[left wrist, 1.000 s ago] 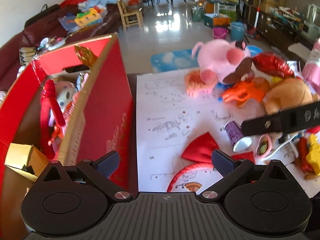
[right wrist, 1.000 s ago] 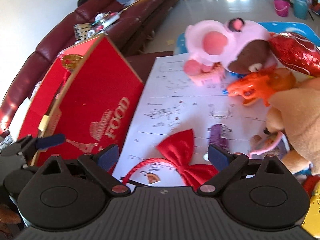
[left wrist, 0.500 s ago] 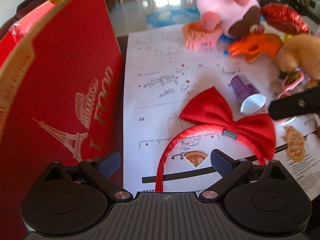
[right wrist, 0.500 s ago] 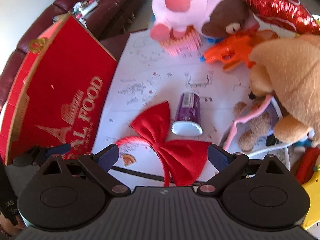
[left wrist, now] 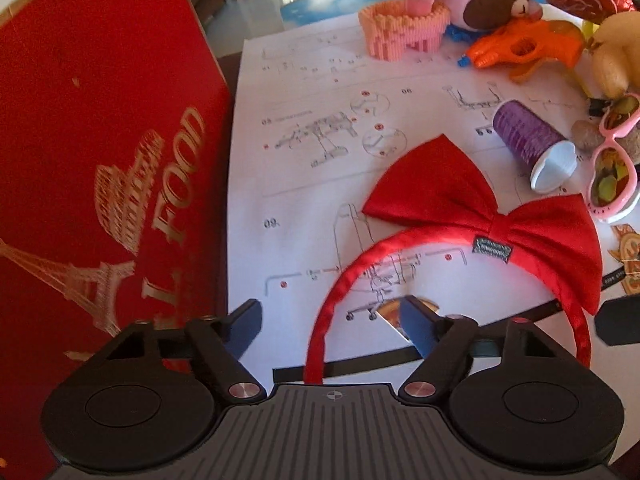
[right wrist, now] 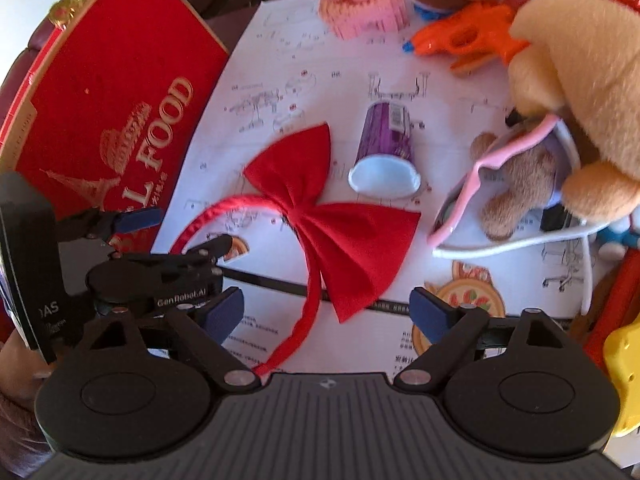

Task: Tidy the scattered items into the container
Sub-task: 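Lower the left tool onto the red bow headband band and close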

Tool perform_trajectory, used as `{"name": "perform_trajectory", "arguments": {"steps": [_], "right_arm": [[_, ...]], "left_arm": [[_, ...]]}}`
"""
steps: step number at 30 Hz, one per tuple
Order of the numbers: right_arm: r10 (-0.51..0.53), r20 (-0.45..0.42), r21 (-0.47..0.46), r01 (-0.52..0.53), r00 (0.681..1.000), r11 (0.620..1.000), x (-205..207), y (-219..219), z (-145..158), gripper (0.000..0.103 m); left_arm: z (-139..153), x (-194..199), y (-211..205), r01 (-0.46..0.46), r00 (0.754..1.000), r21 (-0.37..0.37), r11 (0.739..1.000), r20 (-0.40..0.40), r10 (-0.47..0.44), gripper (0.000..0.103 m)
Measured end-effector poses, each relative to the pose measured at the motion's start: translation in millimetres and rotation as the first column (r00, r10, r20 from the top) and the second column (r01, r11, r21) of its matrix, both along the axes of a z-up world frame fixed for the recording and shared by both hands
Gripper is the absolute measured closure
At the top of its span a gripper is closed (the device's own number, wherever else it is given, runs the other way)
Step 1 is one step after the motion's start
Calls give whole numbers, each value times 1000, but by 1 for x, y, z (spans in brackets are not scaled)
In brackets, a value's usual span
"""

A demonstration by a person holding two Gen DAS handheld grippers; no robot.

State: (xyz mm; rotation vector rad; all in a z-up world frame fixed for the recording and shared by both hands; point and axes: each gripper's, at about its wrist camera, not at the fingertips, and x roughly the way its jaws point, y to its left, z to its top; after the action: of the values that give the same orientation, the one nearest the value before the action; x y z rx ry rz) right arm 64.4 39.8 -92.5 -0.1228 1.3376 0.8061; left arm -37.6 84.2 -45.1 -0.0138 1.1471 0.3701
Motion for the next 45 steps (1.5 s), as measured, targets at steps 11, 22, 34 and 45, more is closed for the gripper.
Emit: {"name": "perform_trajectory", "arguments": {"steps": [11,22,34,45], "right_arm": [[4,14,-51,-4,1000,999,-4,2,-21,42],[-5,71,-79,10,997,997,9,11,-28,41],[-9,53,-29,11,999,1000,14,-4,-11,41],[44,61,-70,-39,997,997,4,9,-25,65]], "left_arm": [[3,-13,-21,78,997,-94,993,20,-76,60],[10,-33,-34,115,993,-189,975,24,-112,59],[9,-22,-19,78,997,-127,989,-3,-79,38],[13,-25,-35,122,992,-211,970,-3,-125,52]]}}
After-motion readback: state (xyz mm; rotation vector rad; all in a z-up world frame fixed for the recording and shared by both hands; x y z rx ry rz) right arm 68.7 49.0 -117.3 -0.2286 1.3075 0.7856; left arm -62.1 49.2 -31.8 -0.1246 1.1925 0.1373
